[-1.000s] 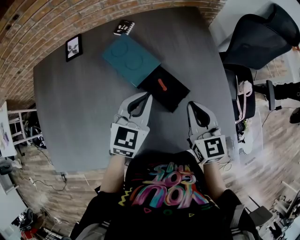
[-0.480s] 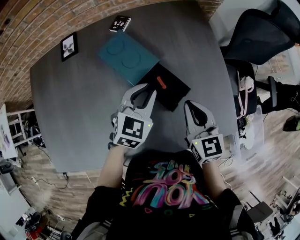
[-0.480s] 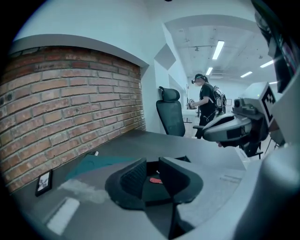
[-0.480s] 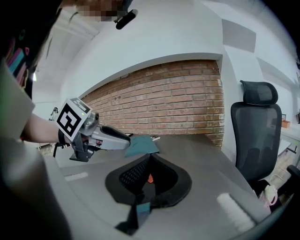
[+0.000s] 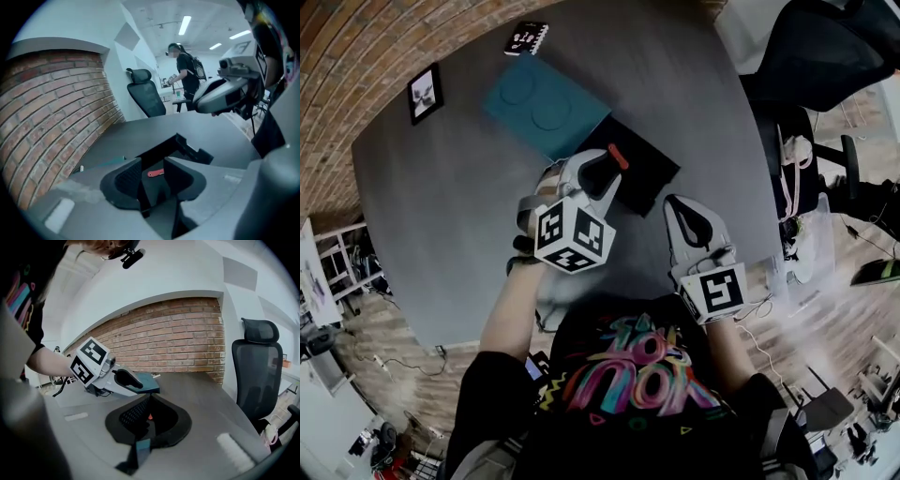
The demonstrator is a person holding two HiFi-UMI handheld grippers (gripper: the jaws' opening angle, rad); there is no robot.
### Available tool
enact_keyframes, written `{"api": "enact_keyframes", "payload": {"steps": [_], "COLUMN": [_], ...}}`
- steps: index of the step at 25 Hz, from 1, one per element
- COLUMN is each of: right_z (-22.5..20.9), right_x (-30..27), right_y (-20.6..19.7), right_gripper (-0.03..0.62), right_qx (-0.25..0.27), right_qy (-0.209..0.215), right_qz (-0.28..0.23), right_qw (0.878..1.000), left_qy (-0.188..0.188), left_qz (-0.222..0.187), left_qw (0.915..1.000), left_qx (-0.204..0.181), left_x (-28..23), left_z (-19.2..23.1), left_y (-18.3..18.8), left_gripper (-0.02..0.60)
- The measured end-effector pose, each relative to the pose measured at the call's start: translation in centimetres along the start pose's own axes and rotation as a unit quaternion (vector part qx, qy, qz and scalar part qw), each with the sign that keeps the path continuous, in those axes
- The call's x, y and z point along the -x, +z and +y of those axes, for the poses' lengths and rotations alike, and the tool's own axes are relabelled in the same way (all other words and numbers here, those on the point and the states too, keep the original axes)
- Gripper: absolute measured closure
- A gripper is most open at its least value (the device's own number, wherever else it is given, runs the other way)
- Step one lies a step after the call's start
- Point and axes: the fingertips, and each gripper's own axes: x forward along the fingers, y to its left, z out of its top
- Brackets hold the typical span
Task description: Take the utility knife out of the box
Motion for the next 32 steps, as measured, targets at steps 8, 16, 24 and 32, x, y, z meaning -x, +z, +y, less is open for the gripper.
{"api": "enact_keyframes", "payload": {"steps": [8, 16, 24, 32], "right_z": [-0.4, -0.8, -2.2, -3.5], "right_x": [0.3, 0.6, 1.1, 1.5], "right_y": [-1.0, -2.2, -3.0, -3.7], "right_gripper": [0.595, 0.595, 0.595, 0.595], "right_qx": [-0.015, -0.037, -0.057, -0.067], "right_qy": [-0.006, -0.019, -0.035, -0.043], "right_qz": [0.009, 0.013, 0.015, 0.020], "right_qw": [1.000, 0.999, 0.998, 0.997], "left_qy": [-0.094, -0.150, -0.204, -0.255], "left_qz": [0.065, 0.139, 0.171, 0.230], "left_qw": [0.9825, 0.9400, 0.9021, 0.8652], "left_qx": [-0.146, -0.273, -0.340, -0.365], "left_x": [-3.5, -5.8, -8.2, -8.5], "left_z": [-1.3, -1.7, -3.1, -3.8], "left_y": [-0.9, -3.2, -4.0, -5.4], "left_gripper": [0.419, 0.407, 0.407, 0.407]}}
